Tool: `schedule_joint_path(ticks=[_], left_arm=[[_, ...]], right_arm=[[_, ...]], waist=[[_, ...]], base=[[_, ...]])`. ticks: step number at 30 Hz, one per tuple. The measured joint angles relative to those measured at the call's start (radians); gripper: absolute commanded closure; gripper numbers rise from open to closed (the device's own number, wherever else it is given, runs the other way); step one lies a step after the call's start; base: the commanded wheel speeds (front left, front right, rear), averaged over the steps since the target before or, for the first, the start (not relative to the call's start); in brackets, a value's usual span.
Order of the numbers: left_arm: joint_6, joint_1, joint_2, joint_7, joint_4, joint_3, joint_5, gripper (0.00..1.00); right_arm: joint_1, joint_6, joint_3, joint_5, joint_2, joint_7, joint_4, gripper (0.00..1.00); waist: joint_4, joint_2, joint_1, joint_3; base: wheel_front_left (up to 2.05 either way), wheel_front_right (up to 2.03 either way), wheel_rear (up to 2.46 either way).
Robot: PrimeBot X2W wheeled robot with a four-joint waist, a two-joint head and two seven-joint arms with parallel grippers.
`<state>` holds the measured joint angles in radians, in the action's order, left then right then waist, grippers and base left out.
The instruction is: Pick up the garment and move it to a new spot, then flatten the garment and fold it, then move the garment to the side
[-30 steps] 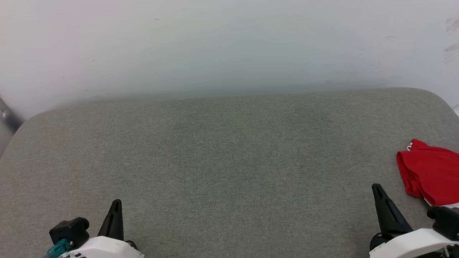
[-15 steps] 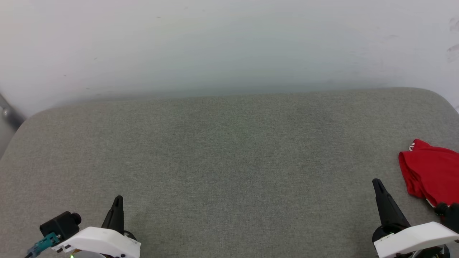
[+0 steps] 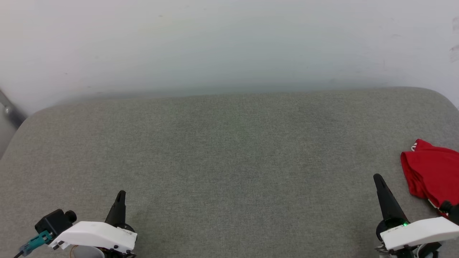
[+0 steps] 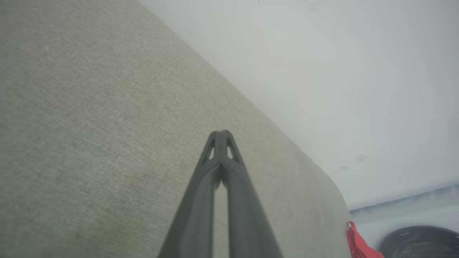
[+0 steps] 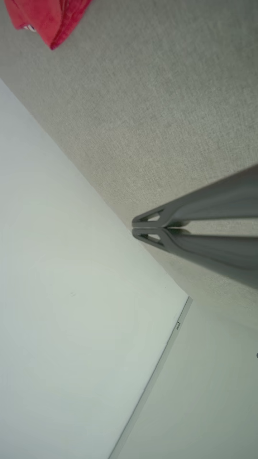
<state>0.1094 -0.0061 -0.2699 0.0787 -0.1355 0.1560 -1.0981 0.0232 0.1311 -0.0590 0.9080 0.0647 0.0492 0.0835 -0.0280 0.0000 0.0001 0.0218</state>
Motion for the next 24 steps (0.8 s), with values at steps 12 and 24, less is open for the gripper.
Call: schedule_joint_path(ticks=[12, 24], left_arm=[[-0.049, -0.019, 0.039, -0.035, -0.022, -0.048, -0.105, 1.00], [-0.091, -0.035, 0.077, -0.067, -0.041, -0.095, -0.198, 1.00]], right_arm=[[-0.024, 0.000, -0.007, 0.142, 0.000, 0.009, 0.031, 1.00], [-0.045, 0.000, -0.014, 0.268, 0.000, 0.018, 0.060, 1.00]], waist=[[0.004, 0.0000, 0.0000, -0.004], [0.008, 0.0000, 0.0000, -0.008]], base=[[0.00, 0.00, 0.00], [0.00, 0.00, 0.00]])
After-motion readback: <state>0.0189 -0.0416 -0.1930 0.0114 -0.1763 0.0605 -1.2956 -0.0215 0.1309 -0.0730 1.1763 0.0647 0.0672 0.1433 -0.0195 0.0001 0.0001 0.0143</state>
